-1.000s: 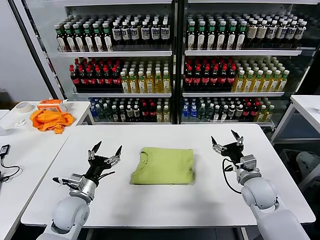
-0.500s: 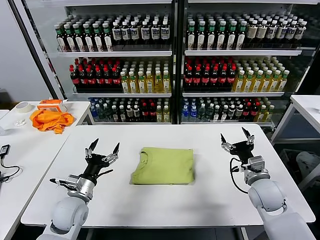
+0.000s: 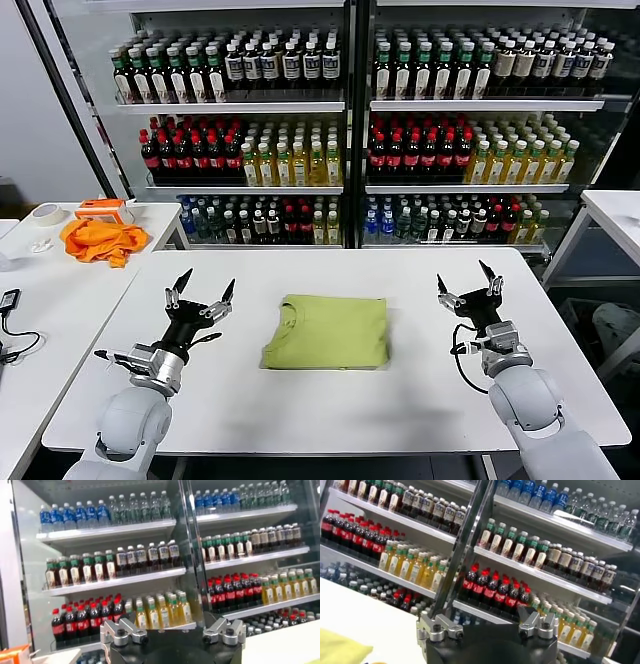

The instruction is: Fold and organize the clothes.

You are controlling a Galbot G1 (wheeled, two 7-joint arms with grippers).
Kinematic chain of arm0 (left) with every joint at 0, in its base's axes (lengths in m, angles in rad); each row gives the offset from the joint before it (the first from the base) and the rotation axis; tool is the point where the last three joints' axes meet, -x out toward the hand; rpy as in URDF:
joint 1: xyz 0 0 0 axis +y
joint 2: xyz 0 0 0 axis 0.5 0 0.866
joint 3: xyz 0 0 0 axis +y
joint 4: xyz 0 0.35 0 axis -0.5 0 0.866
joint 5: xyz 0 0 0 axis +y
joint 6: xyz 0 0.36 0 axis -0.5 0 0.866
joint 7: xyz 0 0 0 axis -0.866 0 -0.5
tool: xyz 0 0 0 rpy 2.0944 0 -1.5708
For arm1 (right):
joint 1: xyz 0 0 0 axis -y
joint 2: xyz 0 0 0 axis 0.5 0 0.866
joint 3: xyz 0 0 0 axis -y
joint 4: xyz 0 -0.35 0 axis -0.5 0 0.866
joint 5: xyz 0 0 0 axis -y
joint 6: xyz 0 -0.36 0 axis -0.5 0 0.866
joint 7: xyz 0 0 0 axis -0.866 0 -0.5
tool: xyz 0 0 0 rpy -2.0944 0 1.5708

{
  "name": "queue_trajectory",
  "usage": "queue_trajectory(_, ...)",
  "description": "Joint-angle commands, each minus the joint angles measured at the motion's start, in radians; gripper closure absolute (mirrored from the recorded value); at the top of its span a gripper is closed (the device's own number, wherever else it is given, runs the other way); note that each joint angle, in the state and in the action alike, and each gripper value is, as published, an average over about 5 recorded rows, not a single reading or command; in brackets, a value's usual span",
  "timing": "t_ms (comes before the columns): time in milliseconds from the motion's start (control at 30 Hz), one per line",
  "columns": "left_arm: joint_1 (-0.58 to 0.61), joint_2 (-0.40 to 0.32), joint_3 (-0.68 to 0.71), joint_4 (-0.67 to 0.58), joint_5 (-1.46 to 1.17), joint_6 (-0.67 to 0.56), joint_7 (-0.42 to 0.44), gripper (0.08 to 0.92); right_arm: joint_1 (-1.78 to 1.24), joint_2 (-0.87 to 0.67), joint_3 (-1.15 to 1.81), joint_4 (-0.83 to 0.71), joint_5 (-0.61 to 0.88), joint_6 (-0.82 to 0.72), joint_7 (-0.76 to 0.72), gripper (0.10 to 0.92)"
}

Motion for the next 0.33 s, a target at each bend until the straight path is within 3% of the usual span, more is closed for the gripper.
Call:
queue_trajectory(33,0.001,-0.008,-0.014,0.045,0.03,-0.144,0.164,0.177,0.008,0.001,-0.013,-0.02,-0.029,0.019,0.016,0.203)
queue_trajectory(333,-0.016,-0.036,-0.005,0.075,0.033,-0.136,0.154,0.177,-0.006,-0.012,0.005,-0.012,-0.036,0.027,0.004,0.203)
